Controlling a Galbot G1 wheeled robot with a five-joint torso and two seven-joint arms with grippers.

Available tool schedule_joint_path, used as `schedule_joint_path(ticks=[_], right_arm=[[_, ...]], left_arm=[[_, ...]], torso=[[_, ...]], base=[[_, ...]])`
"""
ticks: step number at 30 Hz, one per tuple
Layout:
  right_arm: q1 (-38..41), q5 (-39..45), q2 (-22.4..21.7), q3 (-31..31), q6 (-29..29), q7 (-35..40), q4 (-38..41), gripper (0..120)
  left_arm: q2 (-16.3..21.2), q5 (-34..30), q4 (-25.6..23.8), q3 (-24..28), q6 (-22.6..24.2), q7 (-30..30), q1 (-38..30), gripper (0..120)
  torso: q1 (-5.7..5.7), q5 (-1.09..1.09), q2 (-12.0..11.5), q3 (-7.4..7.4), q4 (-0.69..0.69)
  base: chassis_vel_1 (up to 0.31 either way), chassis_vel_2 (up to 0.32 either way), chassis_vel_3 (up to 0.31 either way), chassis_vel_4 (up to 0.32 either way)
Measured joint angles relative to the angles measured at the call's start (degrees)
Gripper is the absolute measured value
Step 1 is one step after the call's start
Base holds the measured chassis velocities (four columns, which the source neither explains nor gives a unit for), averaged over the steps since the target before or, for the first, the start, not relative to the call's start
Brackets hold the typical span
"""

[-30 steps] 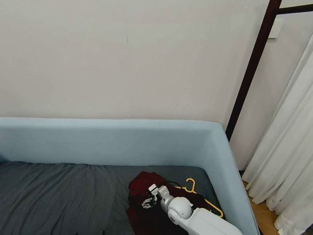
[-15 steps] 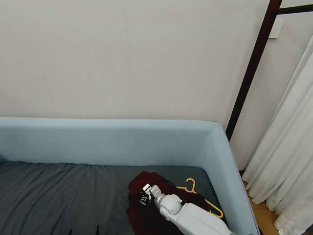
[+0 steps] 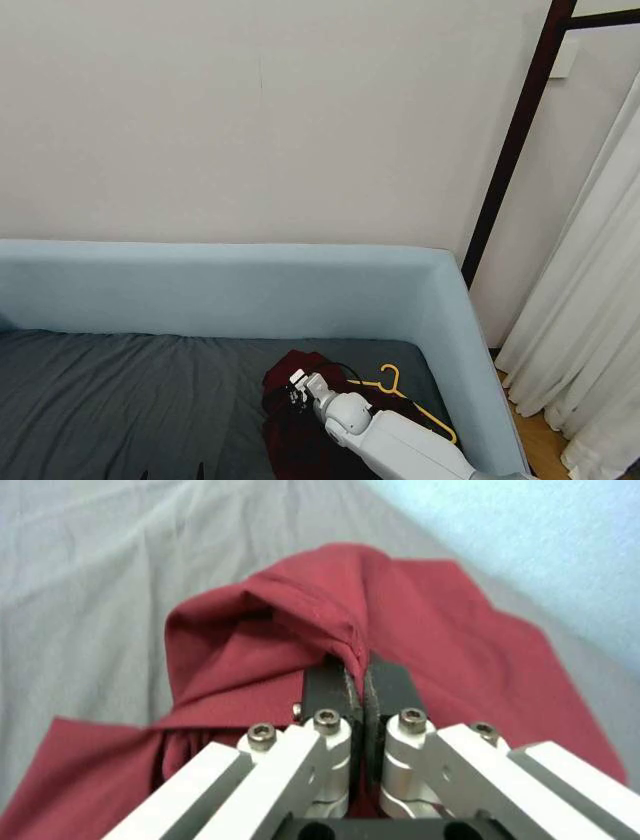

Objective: Pick up the clothes from the sofa and hang them on the clothes hanger.

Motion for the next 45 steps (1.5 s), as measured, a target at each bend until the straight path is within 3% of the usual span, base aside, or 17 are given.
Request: schedule_joint_path(ticks=[13, 22, 26, 36, 42, 45], right_arm=[[6.55, 9.14, -1.80, 0.66, -1.93, 5.56, 12.26, 0], [16.34, 18.80, -0.32, 0.89, -4.02, 10.82, 19.73, 0], [19.07, 20.20, 0.71, 1.16, -4.17, 11.62, 19.46, 0], [35.00, 23.42, 10.66, 8.41, -4.22, 13.22, 8.77, 0], [40.70, 23.44, 12.93, 11.38, -3.72, 12.82, 3.23, 0], [45.78, 26.82, 11.03, 13.15, -3.85, 13.44, 3.46, 0]], left_arm=[[0.12, 0.04, -0.01, 0.27, -0.06, -0.02, -0.49, 99], [0.13, 0.09, -0.30, 0.34, -0.28, -0.01, -0.58, 99], [0.11, 0.11, -0.45, 0.37, -0.41, -0.01, -0.56, 99], [0.48, 0.18, -0.68, 0.37, -1.31, -0.02, -0.23, 99], [0.74, 0.15, -0.89, 0.47, -1.32, -0.03, -0.38, 99], [0.81, 0.15, -0.85, 0.92, -1.26, 0.00, -0.76, 99]], torso=[[0.00, 0.00, 0.00, 0.00, 0.00], [0.00, -0.01, 0.00, 0.00, 0.00], [0.00, 0.00, 0.00, 0.00, 0.00], [0.00, -0.01, 0.00, 0.00, 0.00], [0.00, -0.01, 0.00, 0.00, 0.00], [0.00, 0.00, 0.00, 0.00, 0.00]], base=[[0.000, 0.000, 0.000, 0.000], [0.000, 0.000, 0.000, 0.000], [0.000, 0.000, 0.000, 0.000], [0.000, 0.000, 0.000, 0.000], [0.000, 0.000, 0.000, 0.000], [0.000, 0.000, 0.000, 0.000]])
